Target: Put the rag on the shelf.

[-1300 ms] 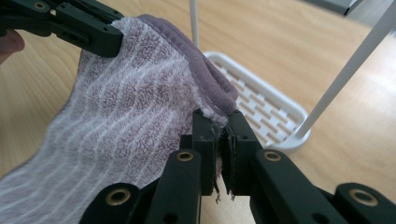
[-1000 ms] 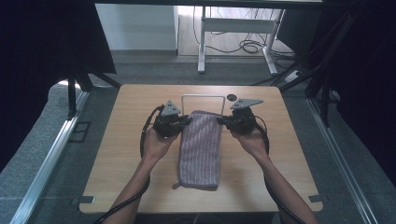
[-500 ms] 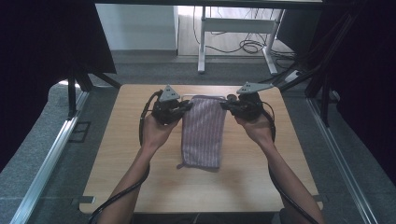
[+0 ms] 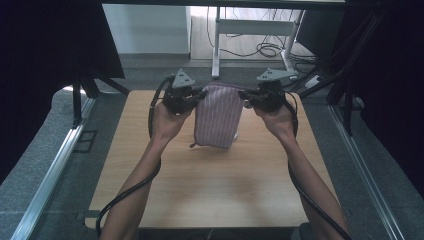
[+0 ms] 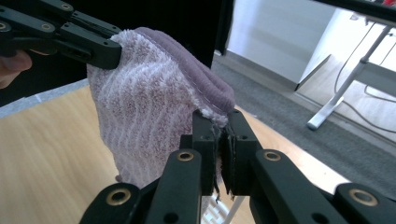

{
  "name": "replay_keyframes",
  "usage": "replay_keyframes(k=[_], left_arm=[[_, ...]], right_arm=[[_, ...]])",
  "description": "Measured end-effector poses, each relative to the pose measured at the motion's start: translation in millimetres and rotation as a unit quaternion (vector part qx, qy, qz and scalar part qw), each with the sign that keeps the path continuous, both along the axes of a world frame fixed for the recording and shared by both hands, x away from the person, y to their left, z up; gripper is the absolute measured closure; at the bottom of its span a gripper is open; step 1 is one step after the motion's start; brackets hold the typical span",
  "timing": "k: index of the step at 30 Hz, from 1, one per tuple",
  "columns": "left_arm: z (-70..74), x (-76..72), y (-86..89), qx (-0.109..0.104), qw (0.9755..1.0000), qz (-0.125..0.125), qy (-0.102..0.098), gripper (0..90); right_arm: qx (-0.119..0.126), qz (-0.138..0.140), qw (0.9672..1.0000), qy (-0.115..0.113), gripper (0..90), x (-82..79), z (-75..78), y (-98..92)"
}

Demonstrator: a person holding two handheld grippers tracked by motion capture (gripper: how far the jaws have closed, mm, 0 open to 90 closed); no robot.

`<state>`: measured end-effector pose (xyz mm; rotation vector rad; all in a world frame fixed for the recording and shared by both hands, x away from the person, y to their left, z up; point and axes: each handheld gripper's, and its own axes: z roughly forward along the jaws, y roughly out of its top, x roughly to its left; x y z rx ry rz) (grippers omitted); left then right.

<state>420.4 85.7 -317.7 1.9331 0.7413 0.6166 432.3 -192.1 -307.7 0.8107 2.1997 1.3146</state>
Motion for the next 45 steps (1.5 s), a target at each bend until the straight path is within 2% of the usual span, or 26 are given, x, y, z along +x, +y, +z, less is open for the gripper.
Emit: replay_keyframes(k=[9, 11, 19, 20, 21, 23, 27, 33, 40, 41, 45], left_arm=[[21.5, 14.6, -2.2, 0.004, 0.9998, 0.012, -0.014, 80.8], [28.4, 20.3, -2.3, 0.007, 0.9997, 0.016, -0.018, 80.7], [39.9, 38.7, -2.0, 0.003, 0.9994, 0.03, -0.018, 80.6], [42.5, 45.1, -2.8, 0.006, 0.9992, 0.036, -0.016, 80.6], [42.5, 45.1, -2.8, 0.006, 0.9992, 0.036, -0.016, 80.6], [45.6, 55.6, -3.6, 0.019, 0.9987, 0.046, -0.014, 80.5], [47.7, 67.6, -3.7, 0.024, 0.9981, 0.057, -0.008, 80.2], [42.3, 93.5, -5.7, 0.033, 0.9964, 0.077, 0.009, 79.9], [26.0, 112.5, -7.5, 0.042, 0.9949, 0.09, 0.018, 79.3], [18.8, 118.9, -9.2, 0.05, 0.9941, 0.094, 0.019, 79.2], [3.5, 131.5, -13.9, 0.066, 0.9925, 0.102, 0.018, 78.7]], right_arm=[[0.004, -0.013, 0.9998, -0.017, 84.9, 14.7, 20.0, 2.4], [0.005, -0.017, 0.9996, -0.024, 84.9, 21.2, 28.3, 3.1], [0.008, -0.026, 0.999, -0.034, 84.8, 37.2, 41.6, 5.6], [0.009, -0.031, 0.9988, -0.037, 84.8, 43.1, 44.6, 7.8], [0.009, -0.031, 0.9988, -0.037, 84.8, 43.1, 44.6, 7.8], [0.004, -0.039, 0.9983, -0.043, 84.7, 50.9, 47.1, 11.6], [-0.01, -0.049, 0.9974, -0.052, 84.7, 64.2, 47.9, 17.9], [-0.01, -0.061, 0.997, -0.045, 84.6, 82.0, 43.4, 24.5], [-0.01, -0.069, 0.9971, -0.029, 84.5, 98.9, 30.3, 27.9], [-0.011, -0.074, 0.9969, -0.022, 84.5, 105.9, 22.7, 28.6], [-0.021, -0.084, 0.9962, -0.008, 84.5, 117.4, 9.1, 30.2]])
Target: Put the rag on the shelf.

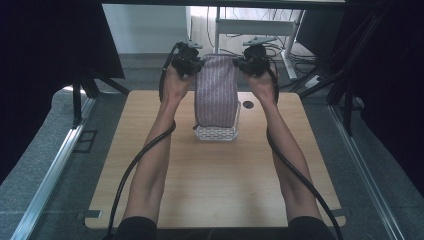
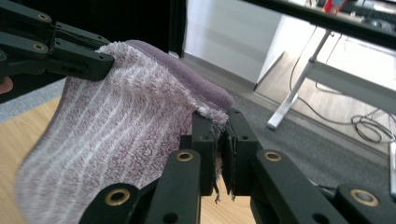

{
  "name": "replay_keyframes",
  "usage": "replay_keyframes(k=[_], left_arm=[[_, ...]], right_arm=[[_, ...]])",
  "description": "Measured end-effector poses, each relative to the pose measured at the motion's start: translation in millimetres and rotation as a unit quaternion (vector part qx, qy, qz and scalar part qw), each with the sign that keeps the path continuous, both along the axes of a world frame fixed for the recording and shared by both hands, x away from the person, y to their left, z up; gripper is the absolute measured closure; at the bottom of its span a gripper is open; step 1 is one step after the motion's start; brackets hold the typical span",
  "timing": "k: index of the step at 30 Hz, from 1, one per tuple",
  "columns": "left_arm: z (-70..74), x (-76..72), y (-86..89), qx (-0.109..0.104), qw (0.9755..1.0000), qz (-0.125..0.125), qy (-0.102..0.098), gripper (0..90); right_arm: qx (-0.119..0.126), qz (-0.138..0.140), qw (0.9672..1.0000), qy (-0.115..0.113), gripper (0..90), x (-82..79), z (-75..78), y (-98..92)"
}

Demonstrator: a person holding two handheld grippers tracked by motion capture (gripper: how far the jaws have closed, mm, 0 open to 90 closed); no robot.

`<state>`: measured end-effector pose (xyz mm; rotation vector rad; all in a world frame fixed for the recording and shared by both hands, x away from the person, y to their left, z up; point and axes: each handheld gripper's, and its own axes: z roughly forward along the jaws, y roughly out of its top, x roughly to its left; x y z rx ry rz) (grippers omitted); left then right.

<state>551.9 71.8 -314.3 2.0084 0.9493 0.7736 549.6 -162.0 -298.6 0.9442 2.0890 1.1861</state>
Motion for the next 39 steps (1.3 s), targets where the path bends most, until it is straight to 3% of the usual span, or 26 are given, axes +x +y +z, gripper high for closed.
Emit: replay_keyframes(k=[8, 9, 16, 17, 18, 24, 27, 34, 39], left_arm=[[-25.0, 10.4, -9.4, 0.02, 0.9995, 0.003, 0.023, 78.4], [-29.6, 11.0, -11.1, 0.029, 0.9991, 0.002, 0.032, 78.3], [-42.7, 13.0, -15.9, 0.052, 0.9966, 0.011, 0.064, 76.3], [-47.5, 15.9, -15.8, 0.054, 0.9945, 0.014, 0.089, 72.0], [-49.5, 16.1, -15.3, 0.057, 0.9941, 0.019, 0.09, 68.9], [-53.4, 14.9, -6.4, 0.046, 0.9941, 0.029, 0.094, 53.2], [-51.2, 11.6, -1.4, 0.027, 0.9949, 0.029, 0.093, 48.9], [-44.0, 1.9, 6.3, -0.015, 0.996, 0.017, 0.087, 38.3], [-39.7, -7.3, 9.8, -0.036, 0.995, 0.003, 0.093, 31.9]], right_arm=[[-0.015, -0.014, 0.9994, 0.026, 84.7, 15.5, -24.2, -0.6], [-0.02, -0.018, 0.999, 0.037, 84.6, 18.1, -33.4, -1.2], [-0.027, -0.014, 0.9975, 0.063, 83.1, 21.2, -52.9, -1.2], [-0.032, -0.012, 0.9968, 0.072, 79.3, 22.1, -56.3, -0.5], [-0.034, -0.011, 0.9966, 0.074, 77.8, 22.3, -57.3, -0.5], [-0.022, -0.004, 0.9957, 0.09, 65.8, 21.4, -61.4, -4.5], [-0.024, 0.0, 0.9952, 0.095, 62.0, 20.5, -64.2, -7.0], [-0.003, 0.006, 0.9947, 0.103, 51.7, 14.6, -65.1, -12.9], [0.018, 0.013, 0.9934, 0.113, 43.0, 9.1, -64.4, -17.8]])
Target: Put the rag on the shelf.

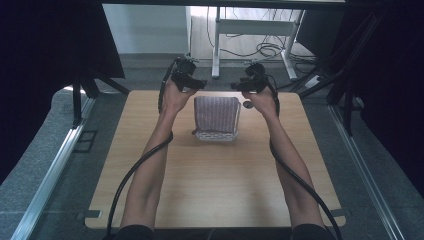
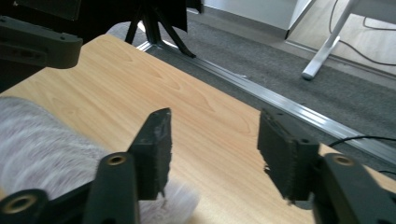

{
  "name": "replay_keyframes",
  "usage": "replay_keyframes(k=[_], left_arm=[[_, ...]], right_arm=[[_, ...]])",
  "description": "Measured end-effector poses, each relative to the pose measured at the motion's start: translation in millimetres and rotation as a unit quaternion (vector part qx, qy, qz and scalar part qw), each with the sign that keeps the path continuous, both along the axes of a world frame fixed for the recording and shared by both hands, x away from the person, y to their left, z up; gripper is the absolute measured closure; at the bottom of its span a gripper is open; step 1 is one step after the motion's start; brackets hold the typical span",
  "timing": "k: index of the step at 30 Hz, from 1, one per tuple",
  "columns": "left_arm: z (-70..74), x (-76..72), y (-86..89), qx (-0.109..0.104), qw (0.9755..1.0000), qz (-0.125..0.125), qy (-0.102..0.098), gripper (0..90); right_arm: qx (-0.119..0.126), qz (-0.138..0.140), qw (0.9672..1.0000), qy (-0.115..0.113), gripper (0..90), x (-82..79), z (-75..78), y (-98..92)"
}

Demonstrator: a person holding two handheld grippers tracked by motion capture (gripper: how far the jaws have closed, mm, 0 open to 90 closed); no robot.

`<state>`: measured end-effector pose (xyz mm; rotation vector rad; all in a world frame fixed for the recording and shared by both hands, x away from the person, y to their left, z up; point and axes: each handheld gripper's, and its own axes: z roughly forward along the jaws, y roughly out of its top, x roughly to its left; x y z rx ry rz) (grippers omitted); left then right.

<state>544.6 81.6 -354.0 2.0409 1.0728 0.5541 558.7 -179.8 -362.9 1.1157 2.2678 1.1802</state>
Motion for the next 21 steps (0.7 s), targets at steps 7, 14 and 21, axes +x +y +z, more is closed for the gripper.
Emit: replay_keyframes(k=[7, 14, 21], left_arm=[[1.2, -12.7, 2.1, -0.012, 0.9998, -0.014, 0.01, 23.6], [1.4, -26.2, 5.6, -0.022, 0.9993, -0.027, 0.014, 17.3], [1.4, -39.3, 8.1, -0.037, 0.9982, -0.043, 0.021, 13.6]], right_arm=[[0.018, 0.012, 0.9998, 0.001, 31.6, -12.3, 0.6, -3.6], [0.027, 0.027, 0.9993, -0.002, 26.5, -27.8, 3.3, -6.1], [0.033, 0.047, 0.9983, 0.002, 22.2, -44.2, 2.9, -4.9]])
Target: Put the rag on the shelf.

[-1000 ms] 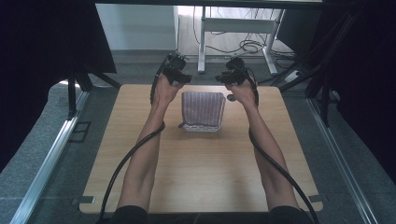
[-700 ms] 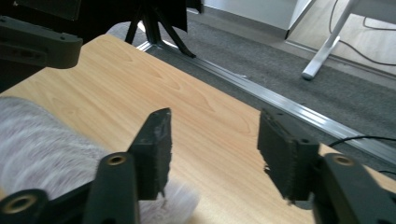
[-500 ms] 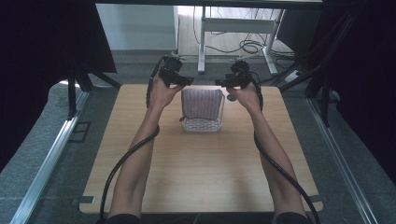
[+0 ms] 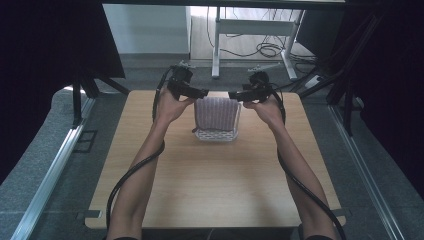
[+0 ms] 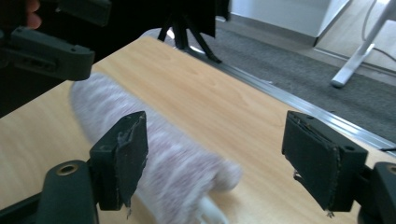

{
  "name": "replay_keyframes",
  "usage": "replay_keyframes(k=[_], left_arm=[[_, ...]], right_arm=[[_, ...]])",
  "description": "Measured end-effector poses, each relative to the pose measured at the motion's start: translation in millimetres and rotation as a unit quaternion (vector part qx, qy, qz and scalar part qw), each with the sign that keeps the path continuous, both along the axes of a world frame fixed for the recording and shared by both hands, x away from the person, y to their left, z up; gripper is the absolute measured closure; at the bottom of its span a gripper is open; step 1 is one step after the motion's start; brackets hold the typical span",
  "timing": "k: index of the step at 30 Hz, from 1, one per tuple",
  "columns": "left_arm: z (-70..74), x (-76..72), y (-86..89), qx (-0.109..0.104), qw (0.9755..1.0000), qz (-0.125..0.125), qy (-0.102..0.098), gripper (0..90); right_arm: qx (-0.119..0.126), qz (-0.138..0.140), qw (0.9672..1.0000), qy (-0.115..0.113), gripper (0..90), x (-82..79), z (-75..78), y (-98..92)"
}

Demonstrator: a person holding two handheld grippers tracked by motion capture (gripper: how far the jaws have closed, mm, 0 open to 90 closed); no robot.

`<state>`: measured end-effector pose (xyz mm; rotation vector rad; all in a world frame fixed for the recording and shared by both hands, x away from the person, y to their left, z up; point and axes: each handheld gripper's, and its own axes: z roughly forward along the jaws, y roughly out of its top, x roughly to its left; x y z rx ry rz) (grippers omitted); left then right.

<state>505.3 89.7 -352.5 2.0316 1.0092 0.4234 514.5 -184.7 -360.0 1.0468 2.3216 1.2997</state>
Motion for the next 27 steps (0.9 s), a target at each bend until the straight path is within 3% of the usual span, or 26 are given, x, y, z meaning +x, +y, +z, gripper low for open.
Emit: replay_keyframes(k=[9, 15, 21, 27], left_arm=[[-7.2, -20.2, -2.9, 0.007, 0.9996, -0.026, 0.001, 13.1], [-11.6, -36.8, -1.8, 0.01, 0.9991, -0.041, -0.01, 11.4], [-15.9, -53.7, 2.0, 0.014, 0.9988, -0.043, -0.021, 10.7], [-22.1, -80.0, 11.3, 0.012, 0.9983, -0.036, -0.044, 10.8]], right_arm=[[-0.008, 0.026, 0.9996, 0.001, 17.3, -22.1, -9.5, 4.9], [-0.017, 0.035, 0.9992, 0.0, 15.1, -37.7, -12.9, 3.7], [-0.023, 0.04, 0.9989, -0.003, 14.4, -51.9, -15.5, 0.0], [-0.025, 0.051, 0.9984, -0.004, 13.8, -74.0, -22.4, -3.9]])
